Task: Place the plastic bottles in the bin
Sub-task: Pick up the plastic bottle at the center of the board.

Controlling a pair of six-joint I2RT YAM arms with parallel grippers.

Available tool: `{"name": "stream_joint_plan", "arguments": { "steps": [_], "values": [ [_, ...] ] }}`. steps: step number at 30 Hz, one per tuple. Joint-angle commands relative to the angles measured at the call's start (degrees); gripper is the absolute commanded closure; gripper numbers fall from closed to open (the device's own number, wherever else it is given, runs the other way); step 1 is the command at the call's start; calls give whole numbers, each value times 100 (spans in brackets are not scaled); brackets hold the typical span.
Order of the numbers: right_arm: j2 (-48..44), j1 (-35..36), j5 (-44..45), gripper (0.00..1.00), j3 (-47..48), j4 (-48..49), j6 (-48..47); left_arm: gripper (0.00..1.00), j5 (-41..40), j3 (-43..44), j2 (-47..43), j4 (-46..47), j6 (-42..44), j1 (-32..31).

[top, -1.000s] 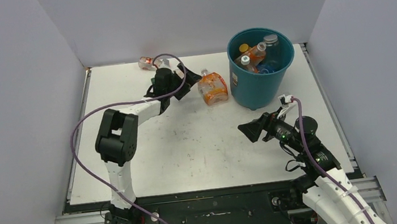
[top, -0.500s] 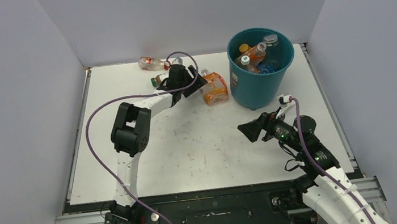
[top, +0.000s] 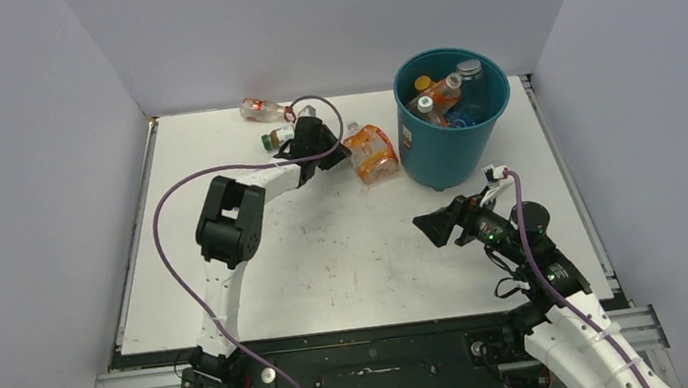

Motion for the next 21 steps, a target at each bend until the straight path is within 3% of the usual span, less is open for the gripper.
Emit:
{"name": "stream_joint_plan", "arguments": {
  "steps": [1,5,11,21],
  "values": [
    [-73,39,97,10,205,135,-20,83,90,-302,-249,456,-74,19],
    [-86,42,73,10,206,124,43,100,136,-744,-614,734,-53,26],
    [-130,49,71,10,231,47,69,100,206,-1954,-1530,1037,114,74],
    [372,194,-17,9,-129,493,280,100,310,-4867,-4270,879,282,-280]
  ]
}}
